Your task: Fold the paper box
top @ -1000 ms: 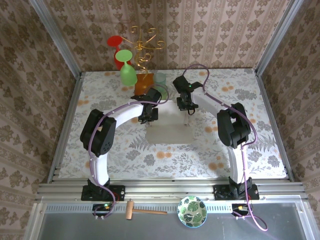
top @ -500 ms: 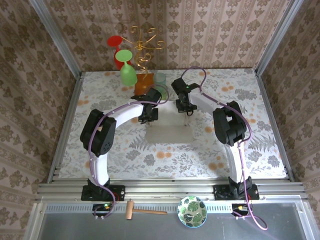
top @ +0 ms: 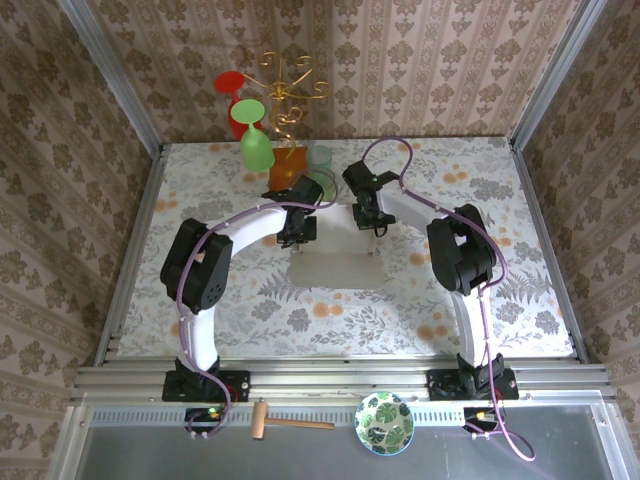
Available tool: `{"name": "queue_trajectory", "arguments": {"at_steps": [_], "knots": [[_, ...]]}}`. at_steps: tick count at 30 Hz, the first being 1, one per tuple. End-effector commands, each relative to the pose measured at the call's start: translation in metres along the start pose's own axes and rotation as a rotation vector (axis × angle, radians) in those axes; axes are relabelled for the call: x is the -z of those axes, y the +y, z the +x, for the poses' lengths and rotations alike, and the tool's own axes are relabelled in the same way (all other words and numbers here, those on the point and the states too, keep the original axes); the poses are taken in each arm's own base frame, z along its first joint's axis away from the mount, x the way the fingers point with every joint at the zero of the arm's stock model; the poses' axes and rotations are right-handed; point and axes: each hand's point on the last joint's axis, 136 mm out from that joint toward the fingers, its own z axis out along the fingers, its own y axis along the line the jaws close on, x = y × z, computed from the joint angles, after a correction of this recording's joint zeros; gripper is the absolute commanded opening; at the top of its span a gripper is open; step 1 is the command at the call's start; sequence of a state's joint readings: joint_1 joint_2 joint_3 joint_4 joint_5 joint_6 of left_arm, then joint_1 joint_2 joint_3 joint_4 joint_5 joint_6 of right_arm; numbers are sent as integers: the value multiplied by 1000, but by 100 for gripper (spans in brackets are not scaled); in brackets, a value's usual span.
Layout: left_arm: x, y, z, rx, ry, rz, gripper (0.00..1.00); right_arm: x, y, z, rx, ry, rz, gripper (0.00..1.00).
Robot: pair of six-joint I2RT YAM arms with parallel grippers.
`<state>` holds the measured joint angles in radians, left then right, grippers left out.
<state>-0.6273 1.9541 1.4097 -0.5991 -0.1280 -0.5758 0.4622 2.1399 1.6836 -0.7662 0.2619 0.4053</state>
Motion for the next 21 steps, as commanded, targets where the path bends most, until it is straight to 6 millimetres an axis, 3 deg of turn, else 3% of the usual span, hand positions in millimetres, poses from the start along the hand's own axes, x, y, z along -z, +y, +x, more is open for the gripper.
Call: {"name": "queue_trajectory", "arguments": {"at_steps": [1, 7, 16, 21], "knots": [[1, 4, -7, 3, -14, -24, 0, 2, -13, 9, -12, 18, 56, 14], [3, 4, -8, 4, -17, -26, 0, 3, -20, 14, -1, 27, 131, 1], [2, 6, -7, 6, -15, -37, 0, 14, -37, 14, 94, -13, 351, 0], [1, 9, -4, 8, -13, -48, 0, 14, -34, 16, 86, -27, 335, 0]]}}
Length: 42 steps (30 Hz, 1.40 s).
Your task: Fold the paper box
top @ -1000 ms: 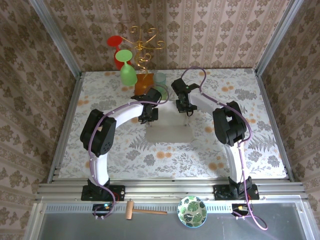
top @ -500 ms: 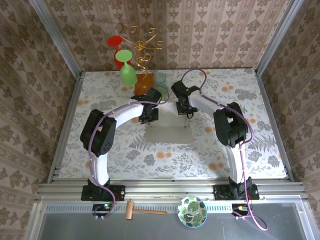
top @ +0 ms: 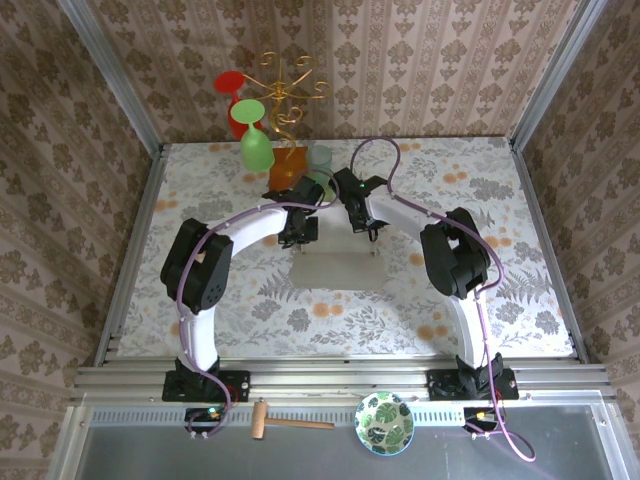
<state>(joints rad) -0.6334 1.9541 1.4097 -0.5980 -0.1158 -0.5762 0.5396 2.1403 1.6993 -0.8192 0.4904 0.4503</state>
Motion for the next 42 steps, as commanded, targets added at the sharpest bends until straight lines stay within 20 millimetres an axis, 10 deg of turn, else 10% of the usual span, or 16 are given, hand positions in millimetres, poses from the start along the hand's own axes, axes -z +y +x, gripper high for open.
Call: {"name": "queue_trajectory", "arguments": {"at_steps": [1, 9, 14, 21, 37, 42], "knots": [[1, 14, -6, 13, -20, -63, 0, -6, -24, 18, 52, 46, 114, 0], [1, 15, -3, -15, -15, -75, 1, 0, -4, 11, 14, 36, -17, 0], [17, 12, -14, -8, -53, -33, 33, -3, -4, 12, 30, 42, -15, 0], [41, -1, -34, -11, -123, 95, 45, -5, -5, 14, 25, 50, -25, 0], [-3, -2, -15, -59, 18, 95, 30, -5, -2, 14, 21, 53, -39, 0], [-12, 4, -12, -76, 26, 41, 12, -5, -1, 13, 19, 54, -42, 0]]}}
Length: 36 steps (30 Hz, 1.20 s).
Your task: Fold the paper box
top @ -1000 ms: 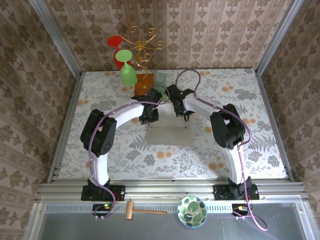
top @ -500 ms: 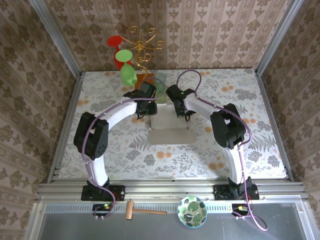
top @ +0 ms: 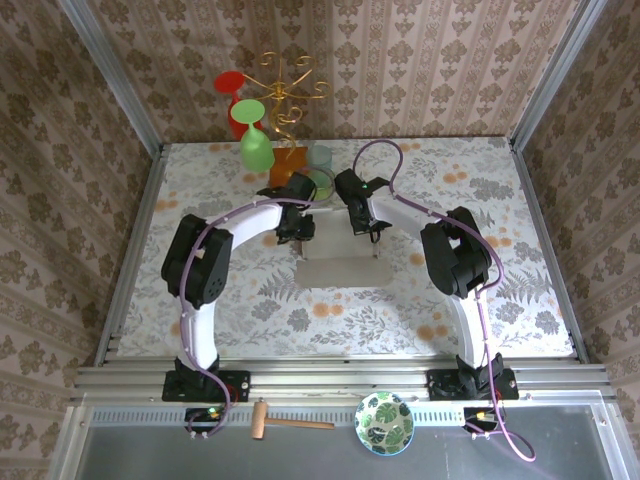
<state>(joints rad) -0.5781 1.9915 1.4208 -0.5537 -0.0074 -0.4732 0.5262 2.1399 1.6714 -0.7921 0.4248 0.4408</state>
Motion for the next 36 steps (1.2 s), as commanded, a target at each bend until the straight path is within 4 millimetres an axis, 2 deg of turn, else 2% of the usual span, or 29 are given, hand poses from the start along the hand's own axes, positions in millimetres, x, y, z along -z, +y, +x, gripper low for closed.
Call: {"name": "queue_trajectory", "arguments": {"at_steps": [1, 2, 9, 13, 14, 15, 16, 17, 19, 21, 25, 27, 32, 36], "knots": [[2, 5, -2, -32, 0, -62, 5, 2, -8, 6, 20, 22, 13, 0], [1, 7, -3, -40, -3, -84, 0, 3, -7, 6, 20, 22, 14, 0], [5, 14, 3, -117, -2, -256, 0, 3, -12, 9, 3, 28, 36, 0], [7, 11, 8, -98, -1, -247, 1, 2, -11, 13, -15, 46, 33, 0], [13, 8, 4, -87, -15, -234, 13, 2, -11, 15, -20, 52, 30, 0], [22, 5, -2, -73, -39, -220, 26, 3, -11, 16, -25, 57, 28, 0], [32, 2, -7, -64, -62, -207, 33, 4, -12, 17, -32, 61, 26, 0], [46, -3, -16, -46, -93, -187, 39, 4, -13, 18, -42, 69, 24, 0], [73, -11, -29, -7, -144, -140, 43, 5, -14, 22, -66, 91, 9, 0], [101, -21, -42, 47, -196, -72, 45, 5, -16, 28, -106, 127, -14, 0], [153, -27, -54, 142, -282, 13, 46, 5, -29, 43, -210, 216, -48, 0], [175, -28, -56, 174, -322, 45, 45, 2, -38, 59, -325, 296, -101, 0], [205, -25, -47, 207, -340, 87, 43, 0, -56, 91, -609, 451, -199, 0], [219, -23, -35, 213, -326, 115, 43, 6, -69, 131, -844, 609, -125, 0]]}}
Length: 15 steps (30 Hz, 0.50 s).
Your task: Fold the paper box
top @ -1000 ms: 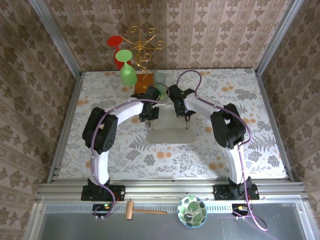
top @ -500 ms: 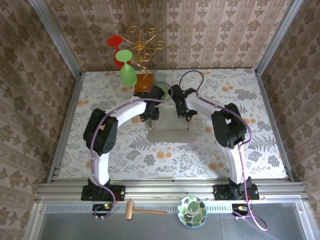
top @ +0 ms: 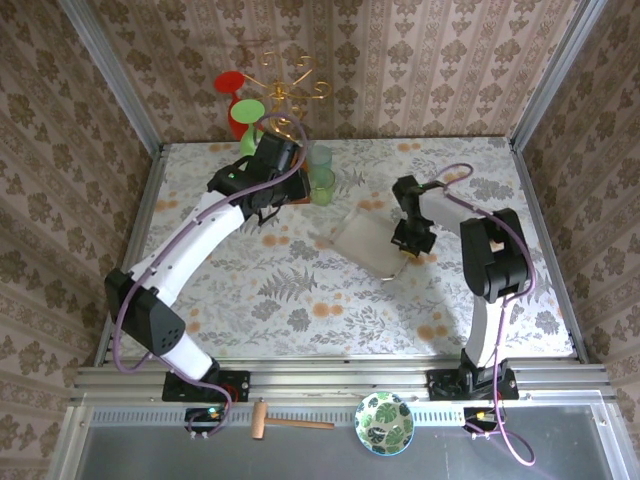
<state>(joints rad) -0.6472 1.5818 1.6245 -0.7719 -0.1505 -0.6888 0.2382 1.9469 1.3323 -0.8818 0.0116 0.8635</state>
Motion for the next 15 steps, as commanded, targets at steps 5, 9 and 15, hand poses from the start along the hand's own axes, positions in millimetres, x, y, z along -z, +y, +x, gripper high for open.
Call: {"name": "queue_trajectory", "arguments": {"at_steps": [5, 9, 15], "knots": [[16, 10, 34, 13, 118, 4, 42, 9, -39, 60, -412, 205, 139, 0], [18, 6, 47, -15, 159, 25, 42, 8, -53, 78, -544, 253, 222, 0], [5, 3, 79, 1, 253, 88, 42, -3, -23, 96, -637, 347, 68, 9]]}}
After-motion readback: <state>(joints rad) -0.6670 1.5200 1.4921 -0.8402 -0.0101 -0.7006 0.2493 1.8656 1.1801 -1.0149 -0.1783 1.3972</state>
